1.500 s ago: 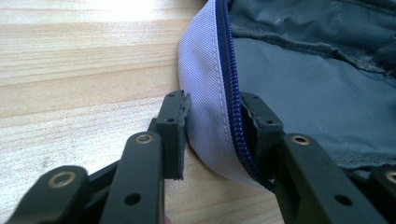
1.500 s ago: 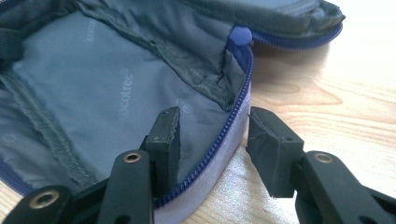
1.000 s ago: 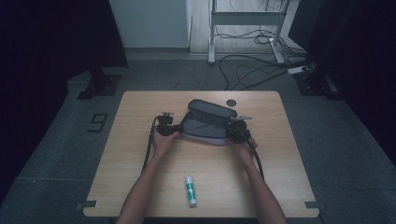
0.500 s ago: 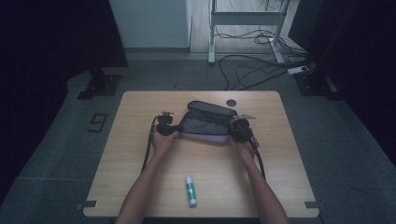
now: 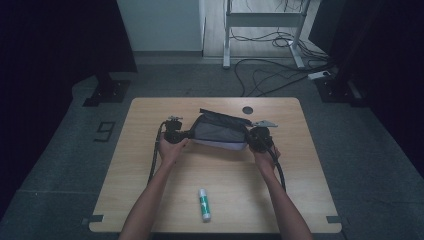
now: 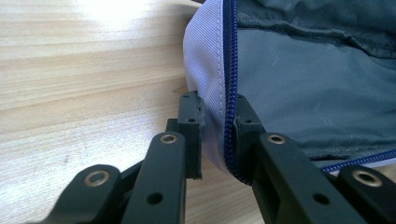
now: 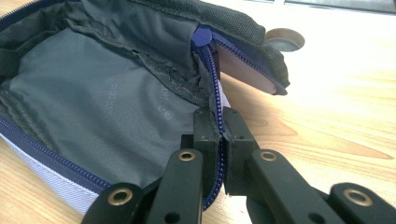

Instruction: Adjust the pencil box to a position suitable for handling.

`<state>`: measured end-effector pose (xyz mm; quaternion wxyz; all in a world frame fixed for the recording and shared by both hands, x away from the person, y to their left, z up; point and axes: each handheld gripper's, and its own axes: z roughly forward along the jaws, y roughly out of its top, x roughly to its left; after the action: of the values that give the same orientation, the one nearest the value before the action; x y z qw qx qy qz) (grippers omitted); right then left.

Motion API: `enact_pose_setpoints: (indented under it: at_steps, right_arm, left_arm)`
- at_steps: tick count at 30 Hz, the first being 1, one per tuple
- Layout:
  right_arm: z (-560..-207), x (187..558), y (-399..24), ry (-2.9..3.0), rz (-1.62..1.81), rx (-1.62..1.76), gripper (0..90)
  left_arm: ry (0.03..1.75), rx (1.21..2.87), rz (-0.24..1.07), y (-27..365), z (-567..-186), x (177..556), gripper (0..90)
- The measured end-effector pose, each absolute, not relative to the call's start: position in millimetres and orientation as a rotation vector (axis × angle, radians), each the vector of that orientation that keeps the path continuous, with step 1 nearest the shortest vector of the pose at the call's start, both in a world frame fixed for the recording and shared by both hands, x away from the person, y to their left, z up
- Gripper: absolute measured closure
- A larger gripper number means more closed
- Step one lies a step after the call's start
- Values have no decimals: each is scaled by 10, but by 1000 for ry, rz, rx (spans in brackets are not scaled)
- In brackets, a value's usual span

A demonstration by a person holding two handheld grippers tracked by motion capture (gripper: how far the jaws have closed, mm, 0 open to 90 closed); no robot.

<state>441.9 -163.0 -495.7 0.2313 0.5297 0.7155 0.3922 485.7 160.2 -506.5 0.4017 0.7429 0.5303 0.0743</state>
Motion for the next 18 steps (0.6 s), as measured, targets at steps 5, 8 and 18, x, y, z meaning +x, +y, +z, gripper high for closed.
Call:
enact_pose_setpoints:
  at_steps: [5, 8, 18]
  right_arm:
    - [-4909, 4384, -1612, 1964, 1087, 1443, 854]
    - [-4861, 4361, -1598, 1959, 1103, 1437, 854]
    - [-4710, 4262, -1556, 1939, 1132, 1423, 855]
  left_arm:
    - [1332, 1876, 193, 1625, -5008, 4835, 777]
    - [1331, 1866, 192, 1651, -4967, 4817, 777]
    - [1305, 1855, 214, 1716, -4821, 4705, 777]
